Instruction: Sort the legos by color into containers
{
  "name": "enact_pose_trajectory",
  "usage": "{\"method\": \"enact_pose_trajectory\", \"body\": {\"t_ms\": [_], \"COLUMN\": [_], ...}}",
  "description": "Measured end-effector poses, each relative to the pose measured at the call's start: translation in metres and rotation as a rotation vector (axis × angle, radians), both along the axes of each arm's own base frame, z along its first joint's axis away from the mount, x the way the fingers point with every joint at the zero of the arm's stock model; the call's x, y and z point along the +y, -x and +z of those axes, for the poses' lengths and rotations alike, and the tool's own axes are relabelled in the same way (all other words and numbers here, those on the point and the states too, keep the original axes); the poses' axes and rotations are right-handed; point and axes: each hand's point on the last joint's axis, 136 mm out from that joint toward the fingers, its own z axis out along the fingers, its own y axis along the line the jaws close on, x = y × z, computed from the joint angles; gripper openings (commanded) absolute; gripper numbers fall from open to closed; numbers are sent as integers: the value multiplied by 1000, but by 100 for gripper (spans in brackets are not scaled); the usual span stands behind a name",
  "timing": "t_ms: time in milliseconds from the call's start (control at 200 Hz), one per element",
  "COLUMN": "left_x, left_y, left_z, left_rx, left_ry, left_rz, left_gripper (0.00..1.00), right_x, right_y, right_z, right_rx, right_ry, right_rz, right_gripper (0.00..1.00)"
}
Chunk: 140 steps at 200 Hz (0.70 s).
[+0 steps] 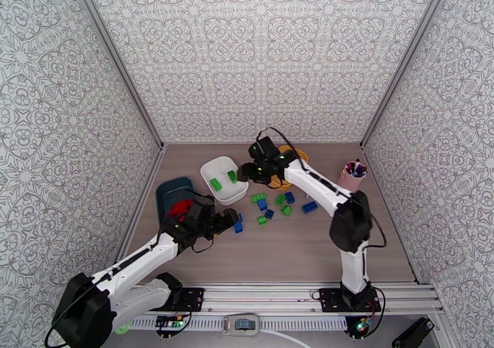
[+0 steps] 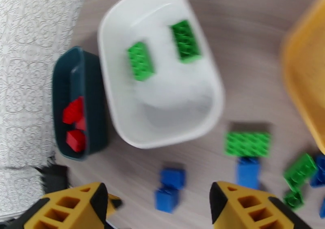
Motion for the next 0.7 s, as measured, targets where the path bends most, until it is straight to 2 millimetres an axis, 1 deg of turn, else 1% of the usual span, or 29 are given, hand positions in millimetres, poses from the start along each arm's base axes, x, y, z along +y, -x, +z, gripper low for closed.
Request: {"method": "enact_pose_trajectory", "body": {"t_ms": [70,160,320,415,520,700], "left_x": [-3,-7,-20,-29,-41,-61], "left_y": [-4,-8,-10,-10,-11,-14], "left_z": [5,8,6,4,2,3], "left_rx": [-14,-18,-6,0,-1,-25], "left_ry": [-2,-8,-25,-37,-52,-59], "left_rz": [-9,-21,-54,-76,-102,-127], "left_gripper": [92,93,93,93,93,92], "right_x": [-22,-50,-97,-121,-140,-151], "right_y": [5,12,26,37,49,65], "right_z": [-9,-27,-63,-81,-96,-119], "right_rx": [4,25,72,94,114,149], "right_ry": [42,94,195,252,303,344], "right_rz": [-22,-48,-86,-98,-102,-81], "right_gripper": [68,68,68,64,63,59]}}
